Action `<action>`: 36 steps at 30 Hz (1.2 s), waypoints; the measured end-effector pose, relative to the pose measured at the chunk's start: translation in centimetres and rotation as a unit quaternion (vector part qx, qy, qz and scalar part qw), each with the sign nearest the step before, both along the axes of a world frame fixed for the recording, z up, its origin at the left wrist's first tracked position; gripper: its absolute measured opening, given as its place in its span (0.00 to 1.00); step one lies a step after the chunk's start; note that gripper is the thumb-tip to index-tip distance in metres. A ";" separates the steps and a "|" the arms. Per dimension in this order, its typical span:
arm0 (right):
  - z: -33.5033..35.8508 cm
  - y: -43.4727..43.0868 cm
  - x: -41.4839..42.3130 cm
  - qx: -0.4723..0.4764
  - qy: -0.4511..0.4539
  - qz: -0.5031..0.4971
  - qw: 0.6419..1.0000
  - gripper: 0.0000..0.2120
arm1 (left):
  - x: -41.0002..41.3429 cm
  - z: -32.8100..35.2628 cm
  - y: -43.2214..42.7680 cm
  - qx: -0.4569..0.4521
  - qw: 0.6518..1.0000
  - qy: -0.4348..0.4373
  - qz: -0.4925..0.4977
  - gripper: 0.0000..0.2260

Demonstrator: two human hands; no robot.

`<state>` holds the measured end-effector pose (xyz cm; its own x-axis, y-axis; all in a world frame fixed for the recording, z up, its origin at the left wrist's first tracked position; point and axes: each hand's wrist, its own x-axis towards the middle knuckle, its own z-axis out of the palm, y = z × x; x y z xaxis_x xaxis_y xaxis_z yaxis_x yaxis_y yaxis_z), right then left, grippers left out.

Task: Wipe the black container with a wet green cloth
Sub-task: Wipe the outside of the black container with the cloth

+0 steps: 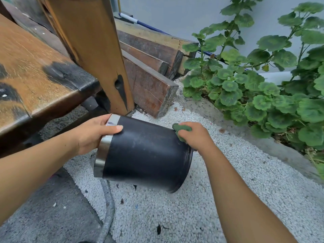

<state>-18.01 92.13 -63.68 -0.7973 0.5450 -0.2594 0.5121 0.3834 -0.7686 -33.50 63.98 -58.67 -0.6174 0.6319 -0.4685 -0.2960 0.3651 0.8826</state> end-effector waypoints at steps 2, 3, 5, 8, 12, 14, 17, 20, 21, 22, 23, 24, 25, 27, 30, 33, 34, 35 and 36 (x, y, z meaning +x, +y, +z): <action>0.2 1.3 -2.1 -0.025 -0.026 0.009 0.999 0.09 | 0.1 -0.6 -0.1 0.013 1.000 -0.004 0.006 0.18; 0.0 1.6 -3.0 -0.031 -0.041 0.023 0.998 0.09 | 0.3 -0.9 0.1 0.006 1.000 0.005 0.024 0.17; -0.9 1.8 -4.1 -0.052 -0.071 0.051 0.995 0.11 | 0.7 -1.8 0.6 -0.024 0.997 0.025 0.068 0.16; -2.6 1.6 -4.7 -0.082 -0.057 0.055 0.993 0.11 | 0.9 -2.7 1.5 -0.061 0.991 0.029 0.115 0.14; -3.3 0.9 -4.3 -0.039 -0.027 0.068 0.997 0.11 | 0.5 -2.8 2.4 -0.090 0.984 0.036 0.147 0.05; -3.7 0.4 -3.3 -0.019 0.004 0.071 0.997 0.12 | 0.3 -2.6 2.9 -0.113 0.981 0.038 0.155 0.05; -4.9 -0.4 -1.6 0.005 0.050 0.062 0.997 0.15 | -0.2 -2.3 3.3 -0.121 0.980 0.035 0.153 0.08; -5.9 -1.1 -0.4 0.026 0.074 0.032 0.996 0.20 | -0.4 -2.3 3.6 -0.128 0.980 0.033 0.146 0.14; -6.2 -1.4 0.0 0.027 0.084 0.024 0.996 0.20 | -0.4 -2.3 3.6 -0.129 0.980 0.036 0.146 0.13; -6.5 -1.7 0.4 0.027 0.096 0.017 0.995 0.20 | -0.5 -2.3 3.7 -0.130 0.979 0.038 0.150 0.12; -6.7 -2.1 0.8 0.029 0.108 0.011 0.994 0.21 | -0.6 -2.3 3.9 -0.132 0.978 0.036 0.157 0.12; -6.9 -2.5 1.3 0.034 0.118 0.005 0.992 0.21 | -0.8 -2.4 4.0 -0.133 0.977 0.033 0.162 0.15; -7.1 -3.0 1.7 0.040 0.126 -0.002 0.991 0.21 | -1.0 -2.5 4.1 -0.135 0.977 0.030 0.163 0.19; -7.7 -3.8 2.5 0.054 0.139 -0.016 0.989 0.21 | -1.3 -2.6 4.3 -0.141 0.976 0.030 0.162 0.25; -8.5 -5.2 3.6 0.073 0.155 -0.039 0.984 0.21 | -1.5 -2.5 4.7 -0.157 0.975 0.039 0.153 0.19; -9.2 -6.4 4.3 0.100 0.160 -0.067 0.980 0.22 | -1.8 -2.5 5.2 -0.149 0.976 0.045 0.155 0.11; -9.4 -6.8 4.5 0.108 0.159 -0.077 0.978 0.22 | -1.9 -2.6 5.4 -0.141 0.976 0.047 0.157 0.11; -9.5 -7.1 4.6 0.115 0.158 -0.084 0.977 0.22 | -1.9 -2.6 5.4 -0.136 0.977 0.049 0.156 0.11; -9.8 -7.5 4.9 0.121 0.156 -0.091 0.976 0.22 | -1.9 -2.7 5.5 -0.138 0.977 0.054 0.155 0.10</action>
